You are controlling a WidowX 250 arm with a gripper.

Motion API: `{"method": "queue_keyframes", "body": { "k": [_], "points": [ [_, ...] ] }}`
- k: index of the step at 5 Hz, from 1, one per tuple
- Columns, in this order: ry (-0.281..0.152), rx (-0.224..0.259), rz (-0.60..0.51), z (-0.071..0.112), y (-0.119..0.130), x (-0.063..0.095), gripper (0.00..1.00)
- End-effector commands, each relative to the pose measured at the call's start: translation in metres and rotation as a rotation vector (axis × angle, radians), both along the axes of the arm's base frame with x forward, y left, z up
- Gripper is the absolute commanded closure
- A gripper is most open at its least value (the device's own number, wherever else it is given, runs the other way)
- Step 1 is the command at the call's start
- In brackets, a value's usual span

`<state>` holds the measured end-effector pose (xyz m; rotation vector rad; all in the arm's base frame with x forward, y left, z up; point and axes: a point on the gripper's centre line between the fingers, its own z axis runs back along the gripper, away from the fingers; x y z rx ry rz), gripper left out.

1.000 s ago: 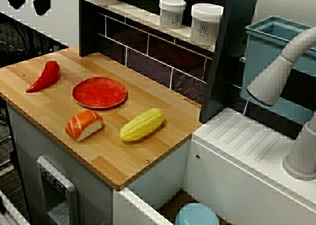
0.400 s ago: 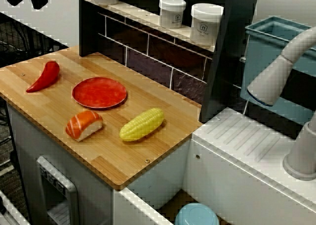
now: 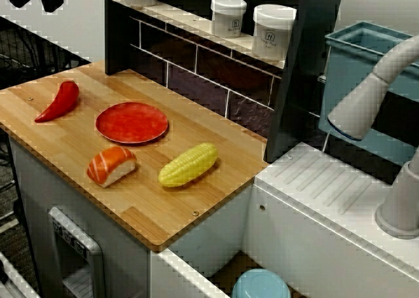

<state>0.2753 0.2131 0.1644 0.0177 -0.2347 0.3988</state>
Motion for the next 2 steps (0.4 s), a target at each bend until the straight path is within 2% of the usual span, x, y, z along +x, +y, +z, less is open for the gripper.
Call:
{"method": "queue_keyframes", "body": {
  "k": [1, 2],
  "points": [
    [0.025, -0.036, -0.038, -0.0077, 0.0025, -0.0055, 0.00],
    [0.032, -0.037, -0.053, -0.0135, -0.0048, -0.0025, 0.00]
  ]
}}
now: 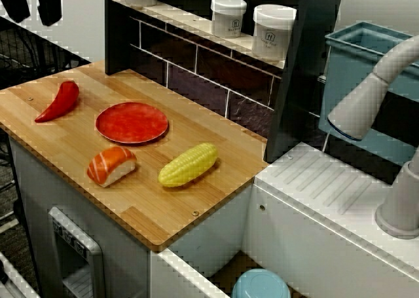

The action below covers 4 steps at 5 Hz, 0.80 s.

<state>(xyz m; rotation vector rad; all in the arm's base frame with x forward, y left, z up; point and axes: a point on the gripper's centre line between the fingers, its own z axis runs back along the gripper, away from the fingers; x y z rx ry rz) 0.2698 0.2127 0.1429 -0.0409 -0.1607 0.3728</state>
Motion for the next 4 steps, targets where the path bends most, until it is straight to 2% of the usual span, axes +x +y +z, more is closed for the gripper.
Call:
{"method": "queue_keyframes", "body": {
  "k": [1, 3, 4],
  "points": [
    [-0.056, 0.043, -0.023, -0.005, -0.013, 0.011, 0.00],
    [-0.066, 0.094, 0.001, -0.025, -0.016, 0.023, 0.00],
    [-0.059, 0.125, 0.005, -0.042, -0.014, 0.021, 0.00]
  ]
}}
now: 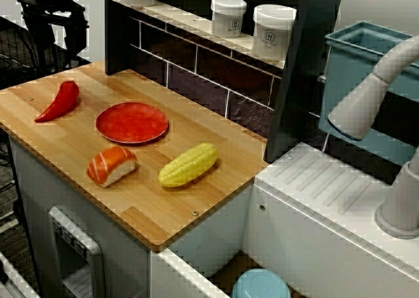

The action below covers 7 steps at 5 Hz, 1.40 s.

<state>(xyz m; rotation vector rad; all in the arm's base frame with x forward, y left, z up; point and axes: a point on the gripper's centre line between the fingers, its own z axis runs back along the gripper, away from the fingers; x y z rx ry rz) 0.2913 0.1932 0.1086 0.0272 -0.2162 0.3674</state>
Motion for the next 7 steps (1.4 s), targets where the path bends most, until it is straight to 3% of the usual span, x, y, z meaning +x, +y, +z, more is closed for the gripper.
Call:
{"method": "queue_keyframes", "body": {
  "k": [1, 3, 4, 7],
  "points": [
    [-0.003, 0.065, 0.006, -0.024, 0.006, -0.005, 0.00],
    [0.013, 0.033, 0.052, -0.032, 0.005, -0.001, 0.00],
    [0.020, -0.008, 0.138, -0.036, 0.003, 0.000, 0.00],
    [-0.042, 0.006, 0.203, -0.046, -0.002, -0.002, 0.00]
  ]
}}
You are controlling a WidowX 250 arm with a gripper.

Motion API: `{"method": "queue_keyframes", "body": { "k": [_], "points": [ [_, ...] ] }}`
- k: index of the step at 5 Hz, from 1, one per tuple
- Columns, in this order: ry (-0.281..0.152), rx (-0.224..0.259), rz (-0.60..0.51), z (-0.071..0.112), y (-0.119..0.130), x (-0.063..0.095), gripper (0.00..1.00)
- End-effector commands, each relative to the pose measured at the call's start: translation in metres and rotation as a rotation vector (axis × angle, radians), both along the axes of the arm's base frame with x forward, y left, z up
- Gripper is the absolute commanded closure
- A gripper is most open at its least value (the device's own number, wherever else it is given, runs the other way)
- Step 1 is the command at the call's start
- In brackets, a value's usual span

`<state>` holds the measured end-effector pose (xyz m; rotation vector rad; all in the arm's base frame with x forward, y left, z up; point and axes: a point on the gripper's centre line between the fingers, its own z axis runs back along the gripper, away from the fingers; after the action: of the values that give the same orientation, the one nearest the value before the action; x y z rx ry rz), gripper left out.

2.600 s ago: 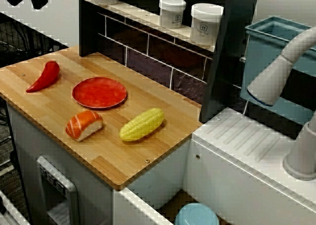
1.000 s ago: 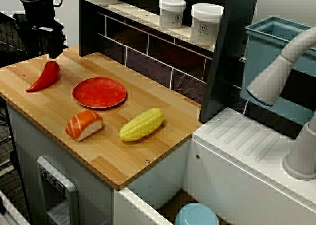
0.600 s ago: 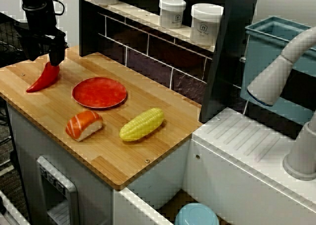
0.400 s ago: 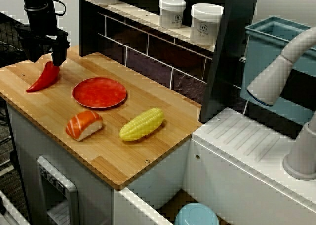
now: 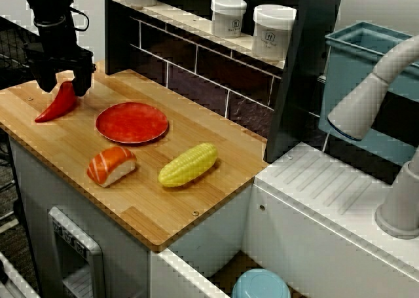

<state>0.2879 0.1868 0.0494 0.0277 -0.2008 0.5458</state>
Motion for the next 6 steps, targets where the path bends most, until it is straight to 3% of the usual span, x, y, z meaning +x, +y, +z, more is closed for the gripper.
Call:
{"method": "queue_keyframes", "body": {
  "k": [1, 3, 6],
  "points": [
    [-0.048, 0.037, 0.033, 0.008, 0.005, 0.003, 0.00],
    [-0.068, 0.036, 0.060, 0.007, 0.010, 0.005, 0.00],
    [-0.046, 0.055, 0.054, -0.009, 0.006, 0.004, 0.00]
  ]
}}
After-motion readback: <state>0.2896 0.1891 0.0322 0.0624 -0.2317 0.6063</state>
